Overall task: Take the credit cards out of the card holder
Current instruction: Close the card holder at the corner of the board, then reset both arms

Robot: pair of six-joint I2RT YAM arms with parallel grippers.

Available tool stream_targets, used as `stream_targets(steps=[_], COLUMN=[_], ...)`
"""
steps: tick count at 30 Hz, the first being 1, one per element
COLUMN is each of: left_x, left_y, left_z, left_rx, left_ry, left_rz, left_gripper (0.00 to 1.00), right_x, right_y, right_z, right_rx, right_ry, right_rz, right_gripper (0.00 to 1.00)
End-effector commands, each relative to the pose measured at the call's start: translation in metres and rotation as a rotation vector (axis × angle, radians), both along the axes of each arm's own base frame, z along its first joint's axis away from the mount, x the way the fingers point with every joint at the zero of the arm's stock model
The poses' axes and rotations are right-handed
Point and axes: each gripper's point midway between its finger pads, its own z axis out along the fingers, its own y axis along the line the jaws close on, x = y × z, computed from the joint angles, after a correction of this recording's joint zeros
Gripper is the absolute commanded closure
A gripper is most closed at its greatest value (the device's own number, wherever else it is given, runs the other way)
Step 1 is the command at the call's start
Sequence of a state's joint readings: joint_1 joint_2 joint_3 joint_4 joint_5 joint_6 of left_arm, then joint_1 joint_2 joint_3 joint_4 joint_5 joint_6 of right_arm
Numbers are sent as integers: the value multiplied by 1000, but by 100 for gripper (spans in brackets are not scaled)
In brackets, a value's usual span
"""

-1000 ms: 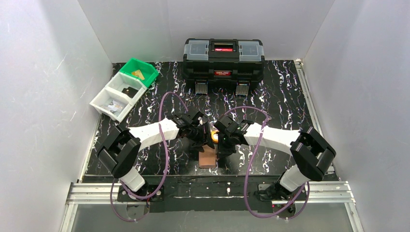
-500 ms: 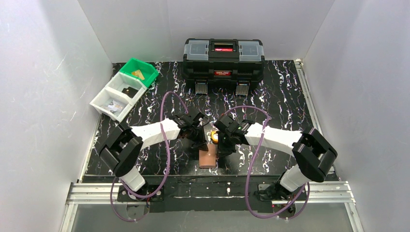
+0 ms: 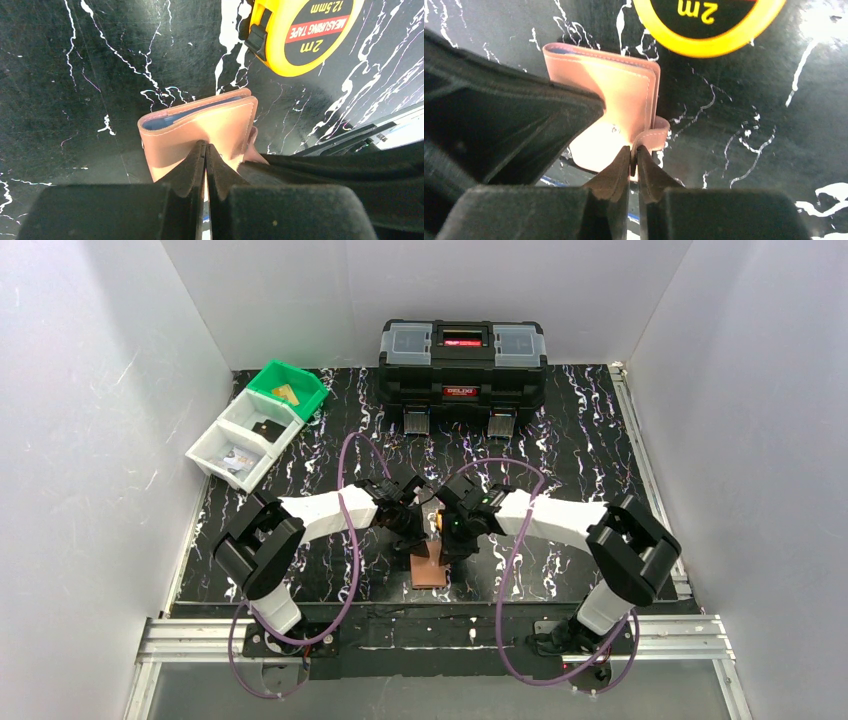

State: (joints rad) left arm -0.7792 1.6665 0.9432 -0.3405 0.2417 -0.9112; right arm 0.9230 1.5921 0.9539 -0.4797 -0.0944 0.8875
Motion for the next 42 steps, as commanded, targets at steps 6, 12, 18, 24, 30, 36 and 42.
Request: stream_targets(steps=[6,12,18,24,30,36,42], left_x=[2,10,22,34,43,48,49], left_y=[9,16,33,55,76,96,112], left_z=[33,69,119,172,217,251,257], left_rx=[32,38,33,22,12,17,75], left_ry=[-70,-151,-256,-376,-479,-640,-684], left_rz=[-42,-52,-43,-53,-57,-1,24], left_gripper=[100,97,80,59,2,2,2], right_x=[6,10,20,42,63,67,66], right_y=[25,18,17,3,-31,-67,-87], right_z=[-2,12,46,94,154,202,220], right_rx=[65,67,108,144,160,191,196], right_ry=[36,9,-43,-142,-340,-502,-587], right_rz=[2,-19,-30,-86,-172,-251,-288], right_gripper=[63,48,35,12,2,2,2])
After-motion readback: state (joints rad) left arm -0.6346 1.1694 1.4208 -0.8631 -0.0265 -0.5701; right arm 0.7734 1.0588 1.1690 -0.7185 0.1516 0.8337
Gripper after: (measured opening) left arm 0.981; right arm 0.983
